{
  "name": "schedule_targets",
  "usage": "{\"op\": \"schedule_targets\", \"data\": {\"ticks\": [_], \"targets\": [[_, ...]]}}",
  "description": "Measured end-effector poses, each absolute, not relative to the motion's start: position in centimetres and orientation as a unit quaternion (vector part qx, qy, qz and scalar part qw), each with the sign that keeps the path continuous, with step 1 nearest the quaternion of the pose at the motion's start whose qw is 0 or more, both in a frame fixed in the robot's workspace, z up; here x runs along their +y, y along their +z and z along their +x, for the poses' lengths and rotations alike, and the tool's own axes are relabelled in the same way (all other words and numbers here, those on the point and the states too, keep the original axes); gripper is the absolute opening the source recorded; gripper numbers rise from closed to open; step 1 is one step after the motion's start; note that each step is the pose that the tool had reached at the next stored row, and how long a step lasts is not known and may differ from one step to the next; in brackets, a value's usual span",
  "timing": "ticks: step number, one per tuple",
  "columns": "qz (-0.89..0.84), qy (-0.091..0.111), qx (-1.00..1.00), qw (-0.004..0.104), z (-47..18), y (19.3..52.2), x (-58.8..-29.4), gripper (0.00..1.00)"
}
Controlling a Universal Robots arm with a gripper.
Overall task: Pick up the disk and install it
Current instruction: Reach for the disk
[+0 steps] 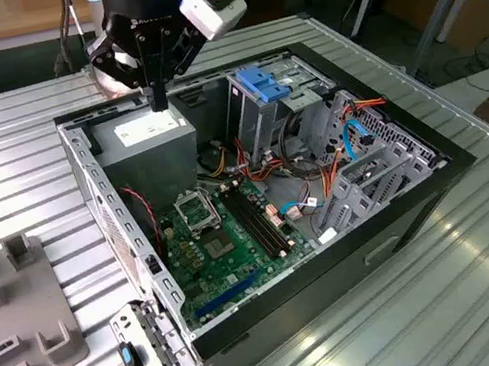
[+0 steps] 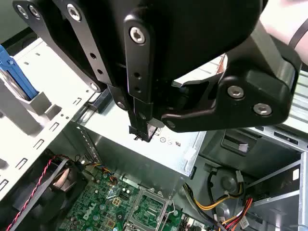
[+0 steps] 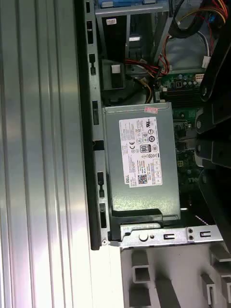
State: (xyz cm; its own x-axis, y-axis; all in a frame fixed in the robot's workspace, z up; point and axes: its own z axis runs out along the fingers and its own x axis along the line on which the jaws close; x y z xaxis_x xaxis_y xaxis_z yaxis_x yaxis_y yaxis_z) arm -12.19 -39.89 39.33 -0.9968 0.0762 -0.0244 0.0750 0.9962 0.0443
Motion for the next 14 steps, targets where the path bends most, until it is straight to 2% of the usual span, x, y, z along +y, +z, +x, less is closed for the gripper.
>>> {"op": "schedule_targets", "data": {"ticks": [14], "targets": [[0.038,0.022,0.999,0.013,-12.38,39.32,-39.89,0.11]]}}
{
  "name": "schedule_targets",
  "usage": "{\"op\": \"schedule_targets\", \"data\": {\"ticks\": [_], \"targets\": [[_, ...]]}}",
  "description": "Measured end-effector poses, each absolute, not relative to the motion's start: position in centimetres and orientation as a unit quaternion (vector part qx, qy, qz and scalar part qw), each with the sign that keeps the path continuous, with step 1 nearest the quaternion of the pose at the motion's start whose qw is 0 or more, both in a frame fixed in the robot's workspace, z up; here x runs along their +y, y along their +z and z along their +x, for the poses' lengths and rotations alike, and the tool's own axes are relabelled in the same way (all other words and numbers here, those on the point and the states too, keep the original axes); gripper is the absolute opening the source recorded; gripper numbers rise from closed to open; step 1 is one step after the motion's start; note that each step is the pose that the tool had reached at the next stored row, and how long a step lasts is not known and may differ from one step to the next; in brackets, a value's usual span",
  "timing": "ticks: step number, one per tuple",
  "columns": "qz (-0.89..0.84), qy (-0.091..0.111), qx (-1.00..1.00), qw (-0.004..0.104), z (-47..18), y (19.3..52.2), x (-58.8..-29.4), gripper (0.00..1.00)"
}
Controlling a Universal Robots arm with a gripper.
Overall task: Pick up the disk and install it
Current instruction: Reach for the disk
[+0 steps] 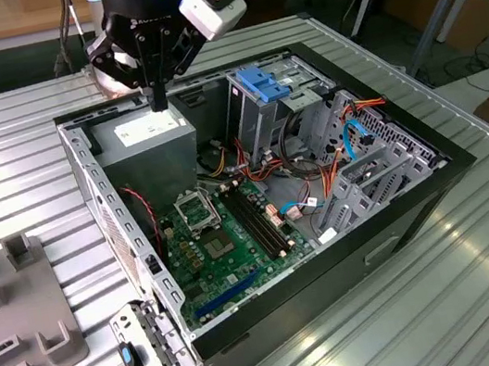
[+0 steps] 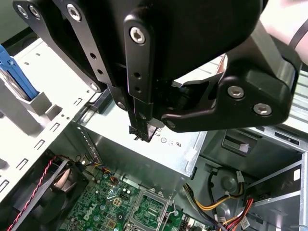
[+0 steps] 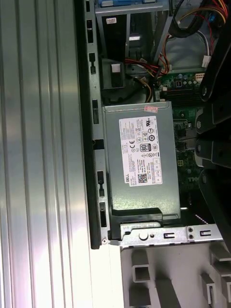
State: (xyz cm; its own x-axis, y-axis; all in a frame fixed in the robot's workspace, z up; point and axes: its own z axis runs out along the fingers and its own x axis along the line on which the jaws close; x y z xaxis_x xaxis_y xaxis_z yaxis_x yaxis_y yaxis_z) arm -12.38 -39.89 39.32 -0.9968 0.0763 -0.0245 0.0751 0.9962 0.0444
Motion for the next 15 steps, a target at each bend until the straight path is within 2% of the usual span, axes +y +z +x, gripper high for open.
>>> {"op": "schedule_targets", "data": {"ticks": [15], "targets": [[0.038,0.022,0.999,0.013,-13.6,39.3,-39.9,0.11]]}}
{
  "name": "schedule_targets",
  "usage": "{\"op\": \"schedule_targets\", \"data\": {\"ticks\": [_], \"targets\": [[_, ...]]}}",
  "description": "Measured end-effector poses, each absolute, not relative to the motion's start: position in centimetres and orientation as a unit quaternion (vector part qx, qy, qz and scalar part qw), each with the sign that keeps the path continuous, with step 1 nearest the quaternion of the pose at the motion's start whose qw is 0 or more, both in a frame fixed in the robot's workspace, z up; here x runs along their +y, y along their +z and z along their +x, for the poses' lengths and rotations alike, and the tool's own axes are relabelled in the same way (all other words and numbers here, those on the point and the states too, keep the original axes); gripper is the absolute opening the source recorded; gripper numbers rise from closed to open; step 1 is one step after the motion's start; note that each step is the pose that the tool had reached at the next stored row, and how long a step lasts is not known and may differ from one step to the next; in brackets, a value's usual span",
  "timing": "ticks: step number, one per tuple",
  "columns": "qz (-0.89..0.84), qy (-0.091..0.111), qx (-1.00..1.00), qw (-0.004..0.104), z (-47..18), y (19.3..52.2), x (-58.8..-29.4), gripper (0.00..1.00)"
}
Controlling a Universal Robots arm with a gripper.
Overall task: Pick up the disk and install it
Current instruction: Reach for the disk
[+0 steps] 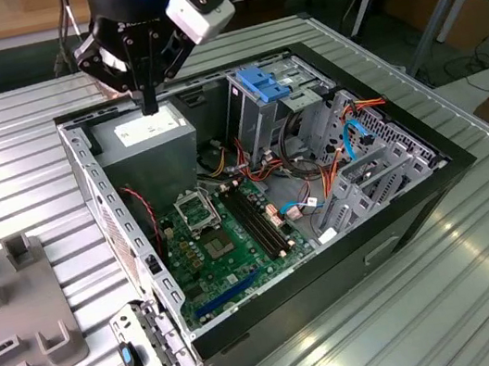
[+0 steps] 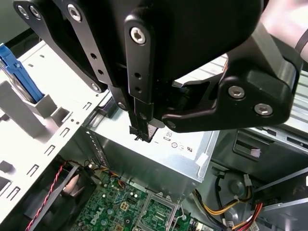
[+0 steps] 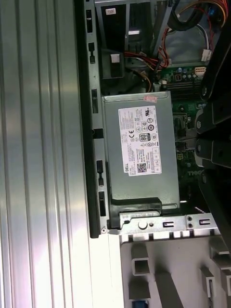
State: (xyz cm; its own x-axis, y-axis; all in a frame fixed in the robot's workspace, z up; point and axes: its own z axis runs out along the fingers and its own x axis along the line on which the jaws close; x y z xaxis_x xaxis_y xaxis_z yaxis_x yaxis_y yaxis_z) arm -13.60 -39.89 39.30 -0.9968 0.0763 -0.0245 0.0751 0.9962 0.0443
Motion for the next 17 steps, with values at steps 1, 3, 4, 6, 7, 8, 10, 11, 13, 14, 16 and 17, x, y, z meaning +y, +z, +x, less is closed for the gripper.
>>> {"op": "schedule_targets", "data": {"ticks": [1,3,4,6,7,8,10,11,13,14,16,17], "targets": [[0.038,0.022,0.999,0.013,-13.8,39.3,-39.9,0.11],[0.038,0.022,0.999,0.013,-14.2,39.3,-39.9,0.11],[0.038,0.022,0.999,0.013,-14.4,39.3,-39.9,0.11],[0.038,0.022,0.999,0.013,-14.7,39.3,-39.9,0.11],[0.038,0.022,0.999,0.013,-14.8,39.3,-39.9,0.11],[0.038,0.022,0.999,0.013,-15.1,39.3,-39.9,0.11],[0.038,0.022,0.999,0.013,-15.4,39.2,-39.9,0.11],[0.038,0.022,0.999,0.013,-15.4,39.2,-39.9,0.11],[0.038,0.022,0.999,0.013,-15.5,39.2,-39.9,0.11],[0.038,0.022,0.999,0.013,-15.5,39.2,-39.9,0.11],[0.038,0.022,0.999,0.013,-15.8,39.2,-39.9,0.11],[0.038,0.022,0.999,0.013,-16.3,39.2,-39.9,0.11]]}}
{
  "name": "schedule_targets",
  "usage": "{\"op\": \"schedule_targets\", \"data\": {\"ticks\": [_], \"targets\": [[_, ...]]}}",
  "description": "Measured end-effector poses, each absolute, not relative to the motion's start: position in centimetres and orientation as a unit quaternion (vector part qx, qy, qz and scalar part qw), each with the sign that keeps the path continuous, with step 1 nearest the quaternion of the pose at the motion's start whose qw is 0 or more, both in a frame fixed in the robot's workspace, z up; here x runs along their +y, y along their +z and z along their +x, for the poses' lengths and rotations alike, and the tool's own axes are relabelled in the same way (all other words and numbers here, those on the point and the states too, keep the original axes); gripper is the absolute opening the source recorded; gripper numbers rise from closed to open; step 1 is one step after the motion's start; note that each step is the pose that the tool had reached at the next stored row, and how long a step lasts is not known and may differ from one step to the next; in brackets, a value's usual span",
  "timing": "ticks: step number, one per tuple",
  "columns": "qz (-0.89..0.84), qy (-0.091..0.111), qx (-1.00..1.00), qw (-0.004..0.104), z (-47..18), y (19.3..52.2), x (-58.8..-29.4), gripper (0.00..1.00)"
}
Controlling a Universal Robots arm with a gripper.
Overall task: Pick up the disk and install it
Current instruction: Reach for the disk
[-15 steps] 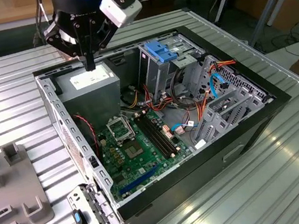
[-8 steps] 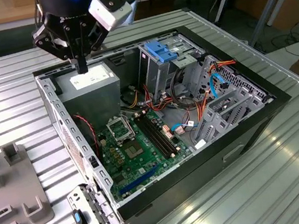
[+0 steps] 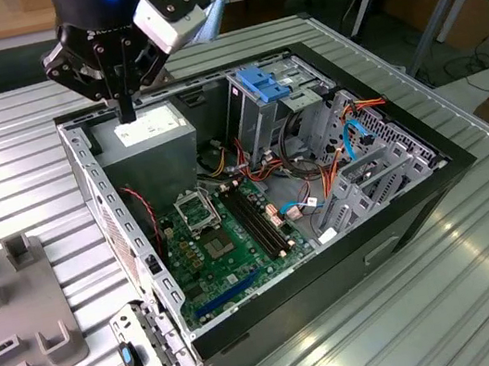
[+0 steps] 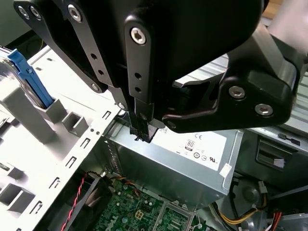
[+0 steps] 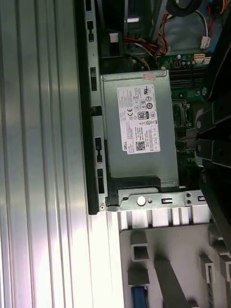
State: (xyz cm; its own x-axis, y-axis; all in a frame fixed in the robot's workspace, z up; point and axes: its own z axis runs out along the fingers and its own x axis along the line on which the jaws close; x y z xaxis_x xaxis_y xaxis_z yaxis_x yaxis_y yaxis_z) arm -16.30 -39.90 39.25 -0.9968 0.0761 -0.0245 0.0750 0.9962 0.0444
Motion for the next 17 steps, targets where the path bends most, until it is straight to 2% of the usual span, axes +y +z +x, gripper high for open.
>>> {"op": "schedule_targets", "data": {"ticks": [17], "targets": [[0.038,0.022,0.999,0.013,-21.8,39.2,-39.9,0.11]]}}
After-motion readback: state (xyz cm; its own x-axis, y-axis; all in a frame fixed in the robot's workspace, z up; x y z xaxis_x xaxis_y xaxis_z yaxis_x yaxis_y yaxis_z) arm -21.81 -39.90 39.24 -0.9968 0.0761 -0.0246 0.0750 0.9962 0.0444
